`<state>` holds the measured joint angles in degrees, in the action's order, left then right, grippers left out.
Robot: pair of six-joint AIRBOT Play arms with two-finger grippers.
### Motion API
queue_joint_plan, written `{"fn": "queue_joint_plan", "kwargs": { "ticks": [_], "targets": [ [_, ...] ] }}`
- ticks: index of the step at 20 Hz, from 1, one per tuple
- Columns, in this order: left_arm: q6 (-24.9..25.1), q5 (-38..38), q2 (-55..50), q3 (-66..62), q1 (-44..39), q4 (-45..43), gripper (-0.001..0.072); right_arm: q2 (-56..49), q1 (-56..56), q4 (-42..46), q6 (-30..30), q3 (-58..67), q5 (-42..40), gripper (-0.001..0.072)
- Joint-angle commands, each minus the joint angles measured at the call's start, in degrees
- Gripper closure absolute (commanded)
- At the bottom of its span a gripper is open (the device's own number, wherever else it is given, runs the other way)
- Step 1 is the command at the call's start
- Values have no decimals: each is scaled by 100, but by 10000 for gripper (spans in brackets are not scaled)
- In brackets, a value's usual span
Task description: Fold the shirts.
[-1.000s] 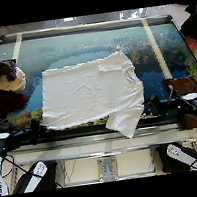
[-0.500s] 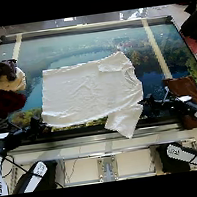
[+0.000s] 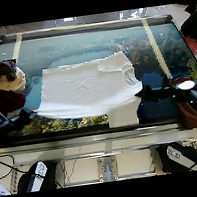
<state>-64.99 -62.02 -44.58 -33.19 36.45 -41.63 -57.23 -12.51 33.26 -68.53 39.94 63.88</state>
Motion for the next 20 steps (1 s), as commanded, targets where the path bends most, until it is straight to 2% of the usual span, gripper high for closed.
{"fn": "queue_joint_plan", "kwargs": {
  "ticks": [1,4,5,7,9,11,14,16,18,20],
  "targets": [
    [330,-879,1191,-1478,9,11,699,1676,28,4,-262,1152,1176,695],
    [256,-643,2393,-2962,72,-92,701,3003,28,162,-822,2498,1137,696],
    [-83,-415,2629,-3471,125,-422,701,3289,28,415,-1071,3069,1093,697],
    [-693,-273,2776,-4557,160,-1703,701,3486,28,1250,-1447,4232,1008,698],
    [-927,-372,2597,-5366,157,-2487,701,3314,28,1939,-1486,5265,1014,699],
    [-938,-619,2223,-5650,164,-2129,701,2946,28,2304,-1440,5829,1209,700],
    [-929,-1589,1191,-5460,168,-682,701,2199,28,2428,-1137,5814,1596,700],
    [-850,-1823,450,-5115,68,11,701,1493,28,2361,-979,5628,1611,699],
    [-612,-1683,-262,-4717,-387,-227,702,627,31,2216,-855,5392,1606,698],
    [-612,-1204,-1034,-4426,-1180,-1034,702,-256,98,2050,-634,5097,1515,698]
  ]
}}
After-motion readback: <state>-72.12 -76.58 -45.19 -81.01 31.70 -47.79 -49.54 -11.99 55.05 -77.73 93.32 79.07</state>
